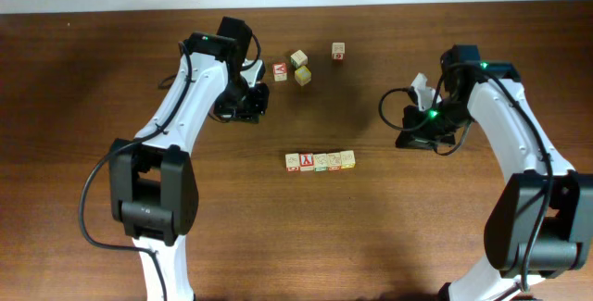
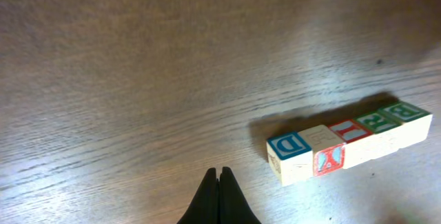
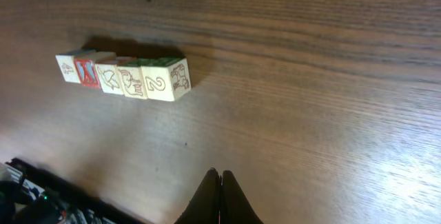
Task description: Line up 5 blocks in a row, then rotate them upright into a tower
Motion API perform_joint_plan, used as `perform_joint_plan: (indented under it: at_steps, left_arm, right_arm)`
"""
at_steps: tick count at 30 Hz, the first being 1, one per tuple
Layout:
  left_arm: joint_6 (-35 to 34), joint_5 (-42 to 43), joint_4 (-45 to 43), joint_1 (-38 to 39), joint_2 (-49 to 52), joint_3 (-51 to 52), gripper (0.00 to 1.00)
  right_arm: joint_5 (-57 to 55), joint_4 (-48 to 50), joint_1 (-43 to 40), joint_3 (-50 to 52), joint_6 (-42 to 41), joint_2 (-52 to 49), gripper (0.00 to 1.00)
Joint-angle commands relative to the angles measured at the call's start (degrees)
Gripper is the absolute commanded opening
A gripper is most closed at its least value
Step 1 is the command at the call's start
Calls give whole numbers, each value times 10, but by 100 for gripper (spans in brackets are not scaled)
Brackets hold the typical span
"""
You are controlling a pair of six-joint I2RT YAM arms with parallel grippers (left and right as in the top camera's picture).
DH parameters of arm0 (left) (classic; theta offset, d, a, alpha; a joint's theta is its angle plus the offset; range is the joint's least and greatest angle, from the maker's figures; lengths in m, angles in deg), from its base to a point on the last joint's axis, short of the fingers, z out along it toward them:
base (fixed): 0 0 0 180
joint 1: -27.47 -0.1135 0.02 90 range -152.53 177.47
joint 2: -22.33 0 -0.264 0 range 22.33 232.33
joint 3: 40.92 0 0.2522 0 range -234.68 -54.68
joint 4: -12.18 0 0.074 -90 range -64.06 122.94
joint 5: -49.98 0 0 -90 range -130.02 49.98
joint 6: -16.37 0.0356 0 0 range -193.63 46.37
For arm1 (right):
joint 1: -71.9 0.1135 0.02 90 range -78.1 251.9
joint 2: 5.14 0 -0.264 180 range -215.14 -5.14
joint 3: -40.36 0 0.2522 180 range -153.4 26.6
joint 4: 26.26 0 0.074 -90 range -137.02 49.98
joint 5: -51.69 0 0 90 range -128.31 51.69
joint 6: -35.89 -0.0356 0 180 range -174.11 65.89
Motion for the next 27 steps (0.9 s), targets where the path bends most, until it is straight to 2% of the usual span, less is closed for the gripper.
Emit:
perform_joint_plan:
  at_steps: [1,9,19,27]
  left_arm:
    - [10,8,11,7,9,3,0]
    - [63,11,17,27,9,22,0]
    - [64,10,11,33,9,47,0]
    - [3,-20,9,33,9,47,0]
  right_arm:
    - [20,26,2,30,-16,-2,4]
    - [21,53,2,55,-16,-2,4]
    - [19,82,31,55,-27,-2,4]
    - [12,101,47,55,-45,-5,4]
